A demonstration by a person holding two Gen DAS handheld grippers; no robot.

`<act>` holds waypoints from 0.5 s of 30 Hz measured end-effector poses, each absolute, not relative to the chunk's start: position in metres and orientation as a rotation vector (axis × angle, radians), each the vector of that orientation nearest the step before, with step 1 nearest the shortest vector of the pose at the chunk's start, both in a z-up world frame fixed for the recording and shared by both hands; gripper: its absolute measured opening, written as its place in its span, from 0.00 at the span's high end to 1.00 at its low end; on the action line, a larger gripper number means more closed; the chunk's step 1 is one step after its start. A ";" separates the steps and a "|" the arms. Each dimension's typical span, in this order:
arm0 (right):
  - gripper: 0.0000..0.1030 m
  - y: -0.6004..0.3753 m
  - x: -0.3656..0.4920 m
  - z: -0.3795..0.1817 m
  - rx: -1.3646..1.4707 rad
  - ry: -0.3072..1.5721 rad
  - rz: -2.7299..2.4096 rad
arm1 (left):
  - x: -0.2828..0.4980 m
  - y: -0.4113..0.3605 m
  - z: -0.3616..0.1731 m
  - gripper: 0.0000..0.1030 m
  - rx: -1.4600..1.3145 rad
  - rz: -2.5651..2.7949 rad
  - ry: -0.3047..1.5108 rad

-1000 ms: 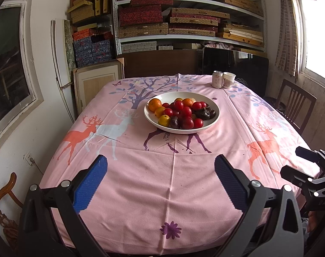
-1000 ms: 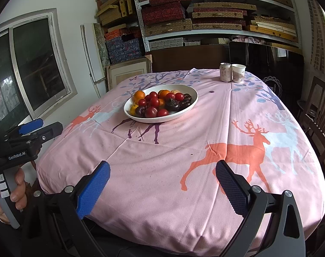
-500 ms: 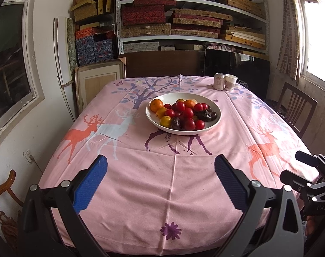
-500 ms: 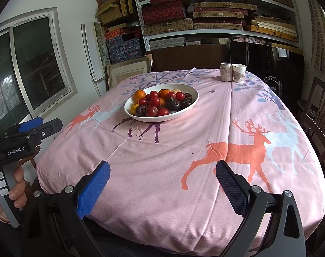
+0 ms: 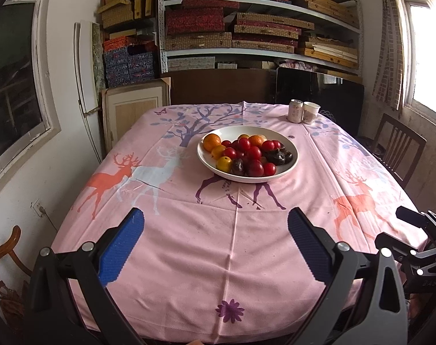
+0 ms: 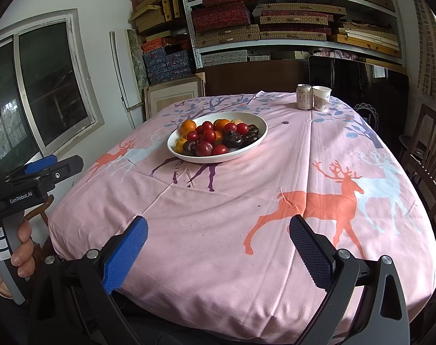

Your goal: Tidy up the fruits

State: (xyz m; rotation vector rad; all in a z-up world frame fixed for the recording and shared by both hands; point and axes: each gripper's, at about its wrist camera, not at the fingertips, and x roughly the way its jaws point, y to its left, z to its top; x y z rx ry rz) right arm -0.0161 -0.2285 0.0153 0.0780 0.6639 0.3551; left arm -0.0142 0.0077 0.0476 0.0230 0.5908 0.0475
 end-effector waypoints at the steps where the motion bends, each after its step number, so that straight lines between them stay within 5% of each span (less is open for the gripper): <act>1: 0.03 -0.228 -0.016 0.015 0.078 0.664 0.355 | -0.014 0.008 0.047 0.05 0.025 0.050 0.592; 15: 0.03 -0.226 -0.015 0.011 0.069 0.674 0.362 | -0.012 0.005 0.047 0.05 0.044 0.069 0.587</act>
